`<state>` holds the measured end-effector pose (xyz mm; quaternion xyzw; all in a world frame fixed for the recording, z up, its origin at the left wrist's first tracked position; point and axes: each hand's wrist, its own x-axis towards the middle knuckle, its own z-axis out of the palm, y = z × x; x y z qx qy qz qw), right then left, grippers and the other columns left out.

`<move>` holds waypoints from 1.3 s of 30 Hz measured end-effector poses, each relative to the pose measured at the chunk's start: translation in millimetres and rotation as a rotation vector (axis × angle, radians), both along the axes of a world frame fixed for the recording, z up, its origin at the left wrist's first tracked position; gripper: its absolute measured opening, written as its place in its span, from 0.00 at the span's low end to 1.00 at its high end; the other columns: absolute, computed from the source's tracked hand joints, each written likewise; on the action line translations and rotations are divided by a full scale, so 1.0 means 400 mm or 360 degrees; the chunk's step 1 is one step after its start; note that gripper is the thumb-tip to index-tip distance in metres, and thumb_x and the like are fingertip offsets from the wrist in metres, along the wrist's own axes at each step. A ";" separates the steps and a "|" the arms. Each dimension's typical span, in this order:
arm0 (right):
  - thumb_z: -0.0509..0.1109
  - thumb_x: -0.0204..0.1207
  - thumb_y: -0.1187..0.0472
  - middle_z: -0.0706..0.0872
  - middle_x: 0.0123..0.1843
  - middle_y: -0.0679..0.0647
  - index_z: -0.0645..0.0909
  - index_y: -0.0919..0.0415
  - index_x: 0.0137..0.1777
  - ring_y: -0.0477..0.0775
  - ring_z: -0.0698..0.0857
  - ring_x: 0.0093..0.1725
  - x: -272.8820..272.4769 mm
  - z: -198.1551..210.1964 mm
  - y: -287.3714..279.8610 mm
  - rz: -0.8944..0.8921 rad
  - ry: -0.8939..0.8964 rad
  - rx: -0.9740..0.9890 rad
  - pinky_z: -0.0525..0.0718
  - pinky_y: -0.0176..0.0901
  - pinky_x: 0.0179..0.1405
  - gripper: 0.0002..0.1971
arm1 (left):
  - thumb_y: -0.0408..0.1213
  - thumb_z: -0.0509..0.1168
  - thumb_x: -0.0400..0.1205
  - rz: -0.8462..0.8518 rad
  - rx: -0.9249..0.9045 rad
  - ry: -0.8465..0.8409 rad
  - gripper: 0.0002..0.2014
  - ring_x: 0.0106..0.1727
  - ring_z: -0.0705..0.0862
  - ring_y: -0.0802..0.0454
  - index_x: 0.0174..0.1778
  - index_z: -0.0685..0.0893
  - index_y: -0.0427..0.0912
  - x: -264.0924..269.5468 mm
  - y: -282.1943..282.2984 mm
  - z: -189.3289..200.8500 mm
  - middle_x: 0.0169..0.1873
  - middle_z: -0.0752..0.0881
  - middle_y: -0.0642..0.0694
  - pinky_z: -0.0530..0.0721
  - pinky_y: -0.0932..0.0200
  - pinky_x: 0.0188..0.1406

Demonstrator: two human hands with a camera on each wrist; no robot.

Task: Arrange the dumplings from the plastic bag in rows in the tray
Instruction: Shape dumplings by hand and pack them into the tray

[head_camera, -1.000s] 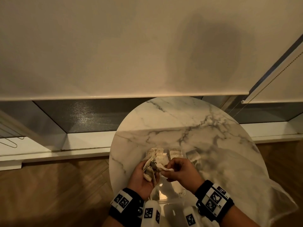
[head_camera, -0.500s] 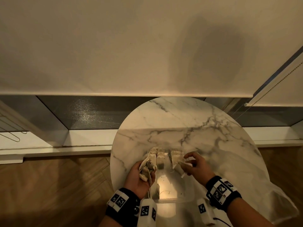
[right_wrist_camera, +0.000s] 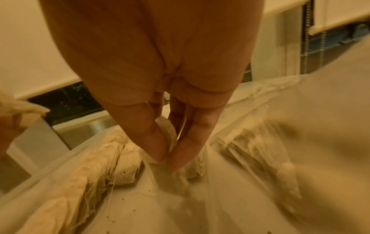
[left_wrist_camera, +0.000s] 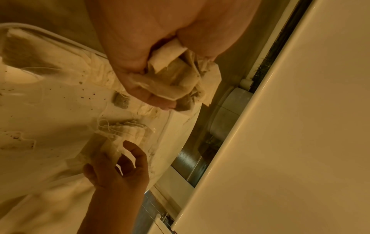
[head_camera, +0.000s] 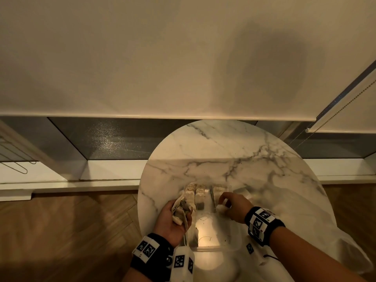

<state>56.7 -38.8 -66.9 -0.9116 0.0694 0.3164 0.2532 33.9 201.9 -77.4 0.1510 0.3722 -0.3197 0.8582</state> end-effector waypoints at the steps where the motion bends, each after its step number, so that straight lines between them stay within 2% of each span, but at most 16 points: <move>1: 0.73 0.76 0.54 0.83 0.51 0.47 0.82 0.45 0.56 0.50 0.85 0.48 0.006 -0.005 0.002 0.0052 0.0013 -0.0050 0.88 0.44 0.49 0.09 | 0.40 0.67 0.79 0.0007 0.0015 0.0005 0.11 0.33 0.86 0.50 0.47 0.89 0.36 -0.001 -0.001 0.010 0.38 0.84 0.44 0.85 0.61 0.27; 4: 0.74 0.76 0.55 0.86 0.54 0.49 0.84 0.47 0.58 0.50 0.85 0.52 0.021 -0.010 0.014 0.0197 0.0096 -0.0213 0.87 0.45 0.55 0.11 | 0.39 0.67 0.75 0.0054 0.0025 0.0036 0.11 0.28 0.86 0.50 0.36 0.89 0.34 -0.007 0.000 0.032 0.30 0.85 0.44 0.84 0.62 0.24; 6: 0.73 0.76 0.58 0.88 0.54 0.50 0.86 0.50 0.58 0.50 0.86 0.51 0.031 -0.010 0.020 0.0285 0.0144 -0.0289 0.85 0.41 0.51 0.11 | 0.39 0.68 0.75 0.0077 0.0016 0.0044 0.11 0.27 0.84 0.52 0.36 0.89 0.34 -0.009 0.004 0.036 0.29 0.85 0.44 0.84 0.63 0.25; 7: 0.73 0.76 0.58 0.88 0.52 0.51 0.87 0.52 0.56 0.50 0.86 0.49 0.035 -0.011 0.021 0.0339 0.0128 -0.0316 0.83 0.40 0.48 0.10 | 0.39 0.68 0.75 0.0089 0.0009 0.0051 0.10 0.26 0.84 0.54 0.36 0.89 0.34 -0.009 0.005 0.032 0.29 0.85 0.45 0.83 0.63 0.25; 9: 0.73 0.75 0.58 0.87 0.45 0.51 0.85 0.52 0.44 0.51 0.84 0.44 0.045 -0.006 0.023 0.0414 0.0141 -0.0405 0.79 0.38 0.40 0.01 | 0.39 0.69 0.75 0.0126 0.0010 0.0061 0.09 0.24 0.83 0.56 0.37 0.88 0.36 -0.010 0.010 0.020 0.29 0.84 0.46 0.83 0.64 0.24; 11: 0.73 0.74 0.59 0.83 0.39 0.49 0.80 0.51 0.35 0.50 0.82 0.39 0.050 -0.012 0.023 0.0445 0.0150 -0.0462 0.76 0.36 0.35 0.07 | 0.39 0.70 0.74 0.0145 0.0018 0.0067 0.08 0.24 0.82 0.56 0.38 0.86 0.36 -0.011 0.011 0.019 0.29 0.84 0.47 0.83 0.64 0.25; 12: 0.72 0.74 0.58 0.83 0.40 0.49 0.81 0.51 0.38 0.50 0.82 0.40 0.054 -0.012 0.025 0.0443 0.0157 -0.0508 0.76 0.36 0.36 0.05 | 0.39 0.70 0.74 0.0151 0.0018 0.0059 0.08 0.23 0.82 0.56 0.37 0.86 0.36 -0.012 0.011 0.023 0.28 0.84 0.46 0.83 0.64 0.25; 13: 0.72 0.75 0.57 0.85 0.44 0.50 0.84 0.51 0.45 0.51 0.83 0.43 0.054 -0.011 0.026 0.0496 0.0105 -0.0521 0.78 0.37 0.39 0.01 | 0.39 0.70 0.73 0.0158 0.0023 0.0051 0.08 0.22 0.83 0.55 0.37 0.86 0.36 -0.014 0.011 0.027 0.28 0.84 0.46 0.83 0.64 0.24; 15: 0.72 0.76 0.54 0.87 0.54 0.52 0.84 0.50 0.57 0.54 0.86 0.52 0.061 -0.021 0.023 0.0556 0.0042 -0.0596 0.81 0.41 0.47 0.10 | 0.38 0.69 0.73 0.0162 0.0039 0.0029 0.09 0.21 0.83 0.55 0.34 0.87 0.35 -0.017 0.008 0.044 0.26 0.83 0.46 0.83 0.64 0.23; 16: 0.71 0.76 0.54 0.87 0.57 0.52 0.84 0.50 0.58 0.56 0.86 0.55 0.064 -0.020 0.026 0.0604 0.0024 -0.0648 0.83 0.42 0.50 0.11 | 0.38 0.69 0.73 0.0159 0.0045 0.0020 0.10 0.21 0.83 0.55 0.32 0.87 0.34 -0.017 0.007 0.050 0.25 0.84 0.45 0.83 0.64 0.23; 20: 0.66 0.78 0.60 0.86 0.60 0.55 0.84 0.54 0.57 0.58 0.86 0.58 0.082 -0.021 0.041 0.0742 -0.0063 -0.0810 0.82 0.44 0.53 0.10 | 0.38 0.68 0.73 0.0150 0.0100 -0.0001 0.12 0.23 0.84 0.52 0.30 0.89 0.34 -0.022 0.006 0.062 0.26 0.85 0.44 0.83 0.64 0.22; 23: 0.64 0.80 0.60 0.86 0.61 0.56 0.84 0.56 0.58 0.59 0.86 0.60 0.096 -0.017 0.050 0.0708 -0.0114 -0.0879 0.83 0.46 0.54 0.10 | 0.38 0.68 0.74 0.0156 0.0112 0.0001 0.12 0.23 0.84 0.53 0.29 0.88 0.35 -0.028 0.009 0.059 0.26 0.84 0.45 0.83 0.64 0.22; 27: 0.59 0.83 0.60 0.85 0.65 0.58 0.82 0.55 0.62 0.60 0.84 0.64 0.109 -0.015 0.049 0.0564 -0.0155 -0.0782 0.82 0.47 0.60 0.14 | 0.39 0.68 0.74 0.0154 0.0106 0.0024 0.10 0.27 0.83 0.53 0.31 0.88 0.37 -0.031 0.023 0.041 0.28 0.84 0.45 0.82 0.63 0.26; 33: 0.57 0.83 0.60 0.85 0.65 0.59 0.83 0.55 0.64 0.60 0.85 0.64 0.110 -0.034 0.044 0.0419 -0.0231 -0.0729 0.82 0.48 0.60 0.16 | 0.39 0.69 0.73 0.0146 0.0121 0.0045 0.09 0.29 0.82 0.53 0.33 0.87 0.36 -0.025 0.025 0.036 0.29 0.84 0.45 0.83 0.63 0.26; 37: 0.58 0.83 0.60 0.87 0.61 0.57 0.85 0.54 0.61 0.59 0.86 0.61 0.105 -0.047 0.033 0.0329 -0.0306 -0.0666 0.82 0.46 0.57 0.15 | 0.38 0.68 0.73 0.0160 0.0058 0.0017 0.09 0.24 0.83 0.53 0.33 0.86 0.35 -0.027 0.019 0.059 0.26 0.84 0.45 0.82 0.64 0.23; 39: 0.59 0.82 0.59 0.87 0.59 0.56 0.86 0.53 0.58 0.58 0.86 0.59 0.099 -0.053 0.025 0.0285 -0.0336 -0.0607 0.83 0.44 0.56 0.14 | 0.38 0.68 0.72 0.0134 0.0089 -0.0015 0.09 0.24 0.83 0.54 0.31 0.87 0.36 -0.030 0.016 0.067 0.26 0.84 0.45 0.81 0.64 0.23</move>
